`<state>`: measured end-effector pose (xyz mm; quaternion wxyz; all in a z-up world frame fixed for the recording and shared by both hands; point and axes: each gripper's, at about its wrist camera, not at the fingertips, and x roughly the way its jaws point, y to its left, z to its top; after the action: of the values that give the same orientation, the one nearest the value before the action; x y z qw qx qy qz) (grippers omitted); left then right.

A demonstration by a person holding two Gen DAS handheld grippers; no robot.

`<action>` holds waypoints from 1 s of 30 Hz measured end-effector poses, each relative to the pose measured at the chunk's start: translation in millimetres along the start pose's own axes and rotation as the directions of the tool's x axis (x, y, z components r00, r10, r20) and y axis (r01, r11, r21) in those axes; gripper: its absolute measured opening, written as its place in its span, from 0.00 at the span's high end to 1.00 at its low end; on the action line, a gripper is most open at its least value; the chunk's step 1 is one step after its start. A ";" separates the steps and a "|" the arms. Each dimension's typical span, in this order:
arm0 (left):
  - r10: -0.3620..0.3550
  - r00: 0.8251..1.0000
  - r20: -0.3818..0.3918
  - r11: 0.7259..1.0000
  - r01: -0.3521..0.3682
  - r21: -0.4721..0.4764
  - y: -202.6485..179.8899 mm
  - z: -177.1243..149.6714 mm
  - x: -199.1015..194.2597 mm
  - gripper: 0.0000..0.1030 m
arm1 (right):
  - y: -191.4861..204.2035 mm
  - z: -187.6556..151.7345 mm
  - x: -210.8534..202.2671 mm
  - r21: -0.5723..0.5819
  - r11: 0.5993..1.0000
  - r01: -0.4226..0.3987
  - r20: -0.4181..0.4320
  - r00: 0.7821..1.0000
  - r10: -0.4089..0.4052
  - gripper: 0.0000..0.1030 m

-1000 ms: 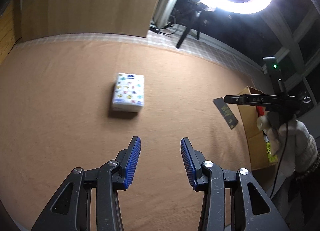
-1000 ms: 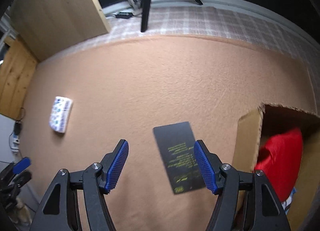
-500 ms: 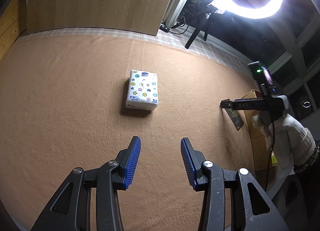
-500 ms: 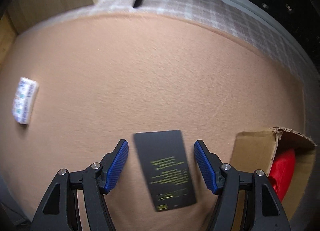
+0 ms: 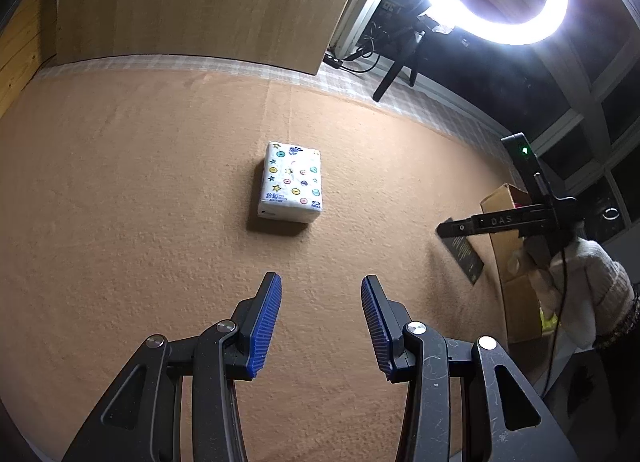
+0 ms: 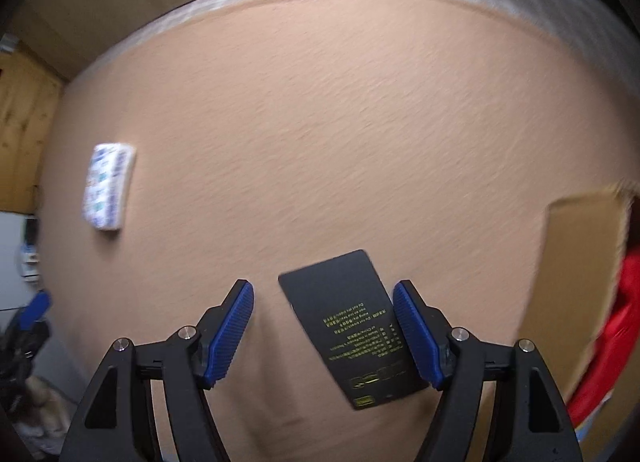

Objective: Organize objects
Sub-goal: 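Close the right tool on the black card lying on the mat, then carry the black card into the box with the right tool while the left tool grasps the tissue pack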

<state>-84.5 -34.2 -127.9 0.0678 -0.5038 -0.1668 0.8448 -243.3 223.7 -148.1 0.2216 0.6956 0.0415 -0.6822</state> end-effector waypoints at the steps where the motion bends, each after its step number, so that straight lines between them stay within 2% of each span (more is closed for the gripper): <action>1: -0.001 1.000 -0.001 1.000 0.001 0.002 -0.1 -0.4 0.4 0.56 | 2.1 -3.3 -0.4 -0.006 1.000 -0.007 0.003 1.000 0.007 0.33; 5: -0.006 1.000 -0.006 1.000 0.006 0.010 -2.5 -1.5 1.7 0.56 | 8.7 -17.2 -4.5 -0.083 0.995 0.056 0.048 0.997 -0.052 0.33; 14: -0.001 1.000 -0.019 1.000 0.001 0.005 1.7 -1.4 7.3 0.56 | 3.4 -54.0 -7.8 -0.138 0.987 0.078 0.057 0.996 -0.071 0.35; 17: 0.000 1.000 -0.024 1.000 0.000 0.003 1.9 -0.3 10.2 0.56 | 10.7 -68.2 -8.4 -0.177 0.977 0.121 0.082 0.991 -0.108 0.44; 19: 0.001 1.000 -0.027 1.000 -0.001 0.004 1.5 0.7 12.6 0.56 | 15.0 -75.6 -9.1 -0.201 0.964 0.177 0.108 0.982 -0.158 0.56; 20: 0.000 1.000 -0.029 1.000 0.000 0.005 1.0 1.5 13.8 0.56 | 15.9 -78.2 -9.6 -0.206 0.958 0.198 0.119 0.977 -0.176 0.56; 25: 0.000 0.999 -0.035 1.000 0.001 0.018 -4.4 3.8 18.0 0.56 | 13.9 -87.6 -13.7 -0.184 0.962 0.203 0.156 0.972 -0.175 0.56; 30: -0.001 0.999 -0.044 1.000 0.002 0.028 -9.6 7.2 24.6 0.56 | 6.2 -97.8 -29.1 -0.123 0.983 0.140 0.206 0.972 -0.112 0.56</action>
<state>-103.2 -19.8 -141.8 0.0793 -0.5214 -0.1536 0.8357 -152.0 261.0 -121.2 0.2278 0.6034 0.1100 -0.7563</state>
